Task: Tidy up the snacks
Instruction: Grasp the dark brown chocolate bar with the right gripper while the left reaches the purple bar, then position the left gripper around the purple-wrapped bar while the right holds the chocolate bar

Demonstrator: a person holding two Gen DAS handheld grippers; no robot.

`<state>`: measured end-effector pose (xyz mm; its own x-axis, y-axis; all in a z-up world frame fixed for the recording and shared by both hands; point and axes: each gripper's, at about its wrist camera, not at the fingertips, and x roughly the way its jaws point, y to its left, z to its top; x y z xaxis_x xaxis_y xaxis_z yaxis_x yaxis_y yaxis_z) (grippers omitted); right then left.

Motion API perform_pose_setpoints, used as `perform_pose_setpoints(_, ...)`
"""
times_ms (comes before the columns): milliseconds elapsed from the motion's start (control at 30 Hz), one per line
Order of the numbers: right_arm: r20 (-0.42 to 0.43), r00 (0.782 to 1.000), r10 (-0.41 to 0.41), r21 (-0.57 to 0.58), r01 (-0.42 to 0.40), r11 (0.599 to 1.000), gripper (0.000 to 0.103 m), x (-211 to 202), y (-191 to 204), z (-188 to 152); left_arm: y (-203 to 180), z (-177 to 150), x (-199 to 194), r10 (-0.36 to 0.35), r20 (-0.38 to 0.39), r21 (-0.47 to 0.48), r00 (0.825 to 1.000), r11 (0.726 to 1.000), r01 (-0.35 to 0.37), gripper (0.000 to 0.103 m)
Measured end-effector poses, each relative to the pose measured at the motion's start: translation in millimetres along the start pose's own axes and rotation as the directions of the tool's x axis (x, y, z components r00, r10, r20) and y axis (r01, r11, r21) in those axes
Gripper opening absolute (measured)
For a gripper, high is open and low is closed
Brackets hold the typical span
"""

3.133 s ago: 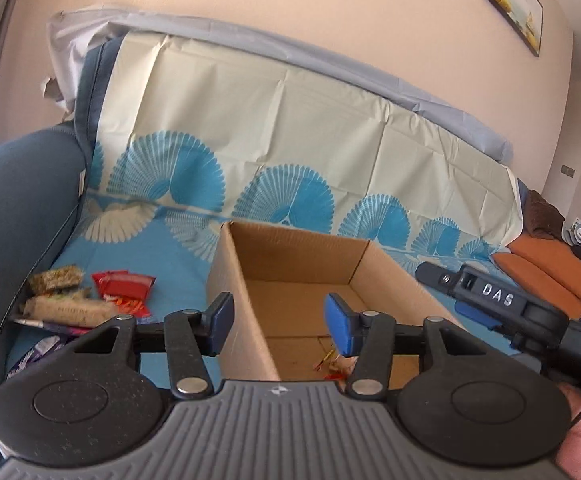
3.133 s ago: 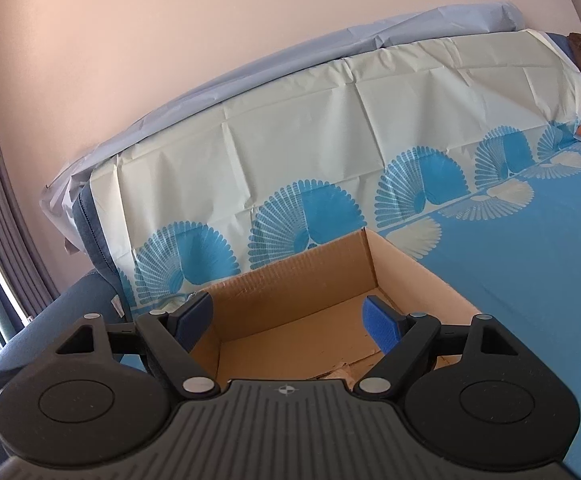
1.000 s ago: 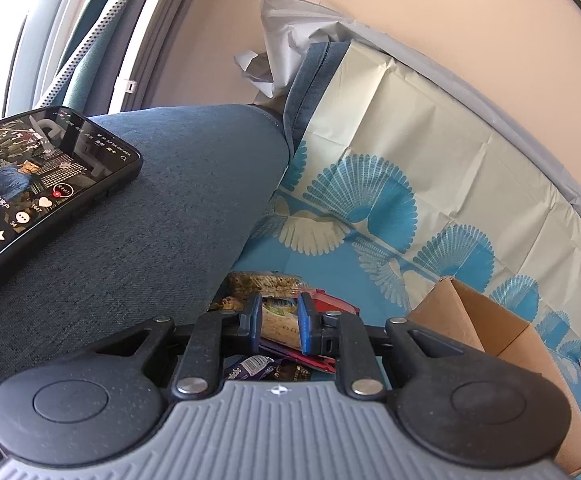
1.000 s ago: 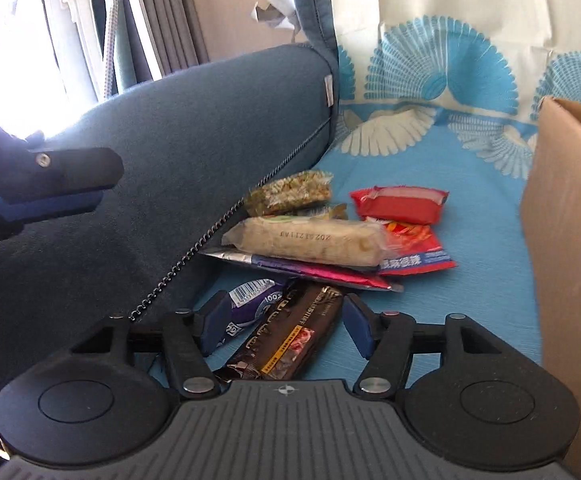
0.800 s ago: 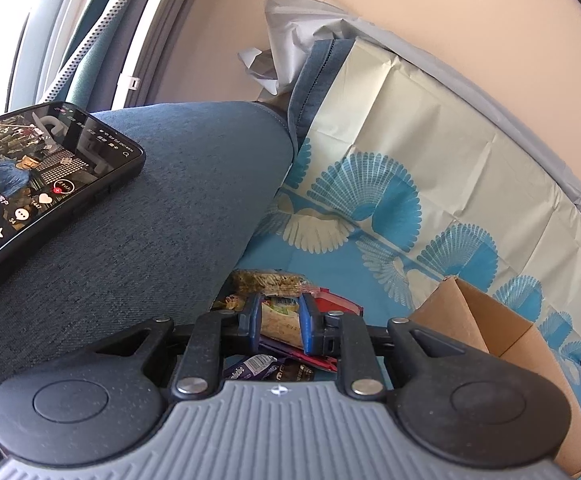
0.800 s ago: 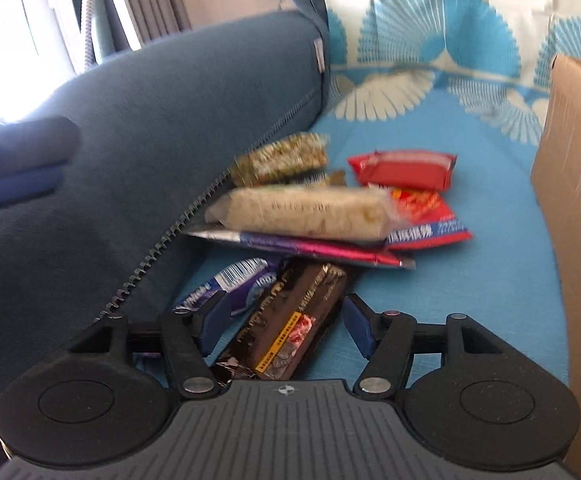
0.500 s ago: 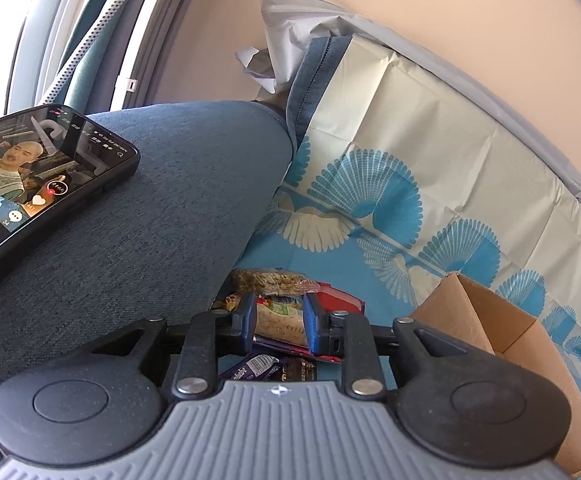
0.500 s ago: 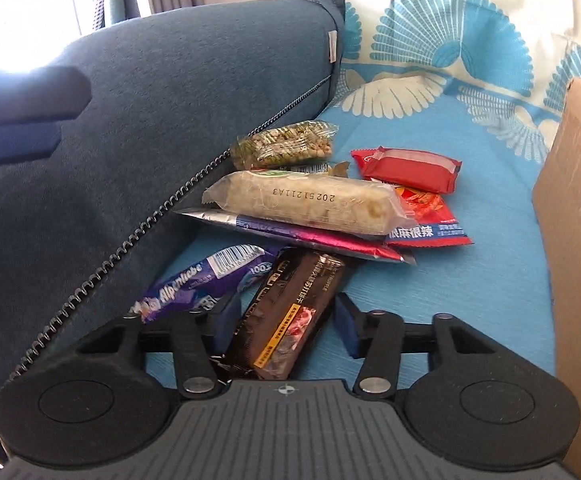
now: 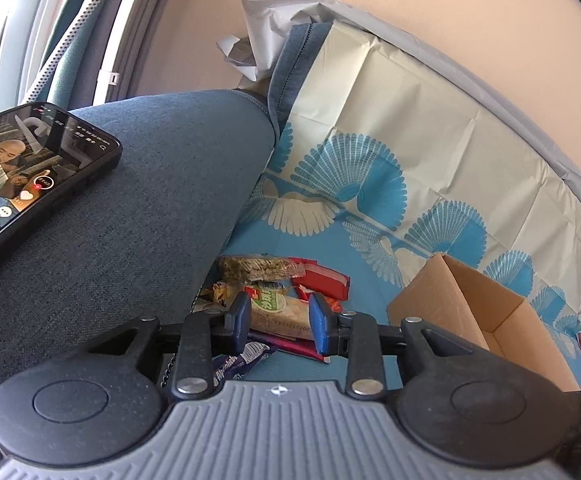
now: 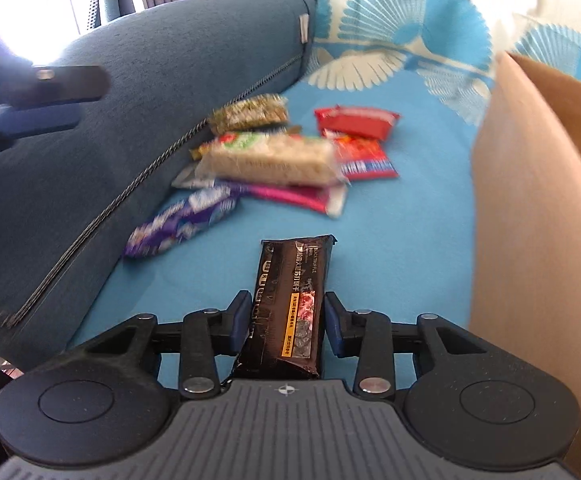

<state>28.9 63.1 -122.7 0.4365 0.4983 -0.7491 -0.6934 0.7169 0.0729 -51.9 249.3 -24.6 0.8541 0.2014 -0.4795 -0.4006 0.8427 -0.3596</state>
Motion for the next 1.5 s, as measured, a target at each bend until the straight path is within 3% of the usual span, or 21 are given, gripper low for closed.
perform_pose_setpoints(133, -0.015, 1.000, 0.009, -0.021, -0.009, 1.000, 0.039, -26.1, -0.2, -22.0, -6.1, -1.9, 8.6, 0.000, -0.057, 0.040, 0.998, 0.999, 0.003, 0.035)
perform_pose_setpoints(300, -0.001, 1.000, -0.001, -0.006, 0.001, 1.000, 0.037, -29.7, 0.3, -32.5, -18.7, -6.9, 33.6, 0.079, -0.165, 0.136, 0.983, 0.989, -0.056, 0.035)
perform_pose_setpoints(400, -0.016, 1.000, -0.002, -0.005, 0.002, 1.000, 0.039, -22.4, -1.4, -32.7, -26.8, -12.3, 53.6, 0.158, -0.207, 0.217, 0.965, 0.970, -0.112, 0.035)
perform_pose_setpoints(433, -0.020, 1.000, 0.002, -0.002, -0.002, 1.000, 0.044, -20.5, -1.7, -32.2, -29.0, -14.5, 59.8, 0.185, -0.215, 0.245, 0.959, 0.961, -0.131, 0.036)
perform_pose_setpoints(500, -0.036, 0.999, 0.005, -0.008, -0.006, 1.000, 0.047, -16.0, -0.5, -30.1, -29.9, -17.4, 73.3, 0.240, -0.231, 0.282, 0.943, 0.944, -0.171, 0.050)
perform_pose_setpoints(533, -0.040, 0.999, 0.005, -0.016, -0.005, 1.000, 0.048, -15.1, 0.0, -30.3, -29.1, -18.6, 80.1, 0.268, -0.237, 0.293, 0.934, 0.936, -0.194, 0.051)
perform_pose_setpoints(733, -0.053, 0.999, -0.005, -0.043, 0.002, 0.999, 0.048, -11.3, 1.0, -29.7, -29.6, -25.8, 108.7, 0.330, -0.274, 0.360, 0.903, 0.906, -0.222, 0.054)
perform_pose_setpoints(900, -0.054, 0.999, -0.006, -0.045, 0.004, 0.999, 0.049, -10.1, 0.9, -29.8, -28.0, -35.2, 129.2, 0.378, -0.338, 0.416, 0.862, 0.882, -0.223, 0.054)
perform_pose_setpoints(1033, -0.050, 0.999, -0.012, -0.062, 0.009, 0.998, 0.049, -9.7, 2.9, -30.8, -23.6, -36.0, 128.8, 0.360, -0.348, 0.395, 0.866, 0.894, -0.213, 0.048)
perform_pose_setpoints(1133, -0.041, 0.999, -0.013, -0.069, 0.010, 0.998, 0.043, -9.9, 3.8, -30.9, -23.1, -35.2, 122.5, 0.324, -0.345, 0.375, 0.881, 0.908, -0.187, 0.020)
perform_pose_setpoints(1300, -0.013, 1.000, -0.019, -0.061, 0.018, 0.998, 0.041, -12.0, 3.8, -30.4, -25.2, -31.6, 107.9, 0.235, -0.327, 0.337, 0.916, 0.934, -0.119, 0.018)
perform_pose_setpoints(1367, -0.002, 1.000, -0.018, -0.057, 0.018, 0.998, 0.041, -13.8, 3.2, -29.8, -22.9, -30.5, 105.6, 0.190, -0.362, 0.308, 0.913, 0.948, -0.075, 0.018)
perform_pose_setpoints(1500, -0.003, 1.000, -0.017, -0.043, 0.017, 0.999, 0.041, -16.0, 1.0, -29.1, -23.2, -27.9, 100.2, 0.083, -0.463, 0.256, 0.883, 0.966, 0.043, 0.018)
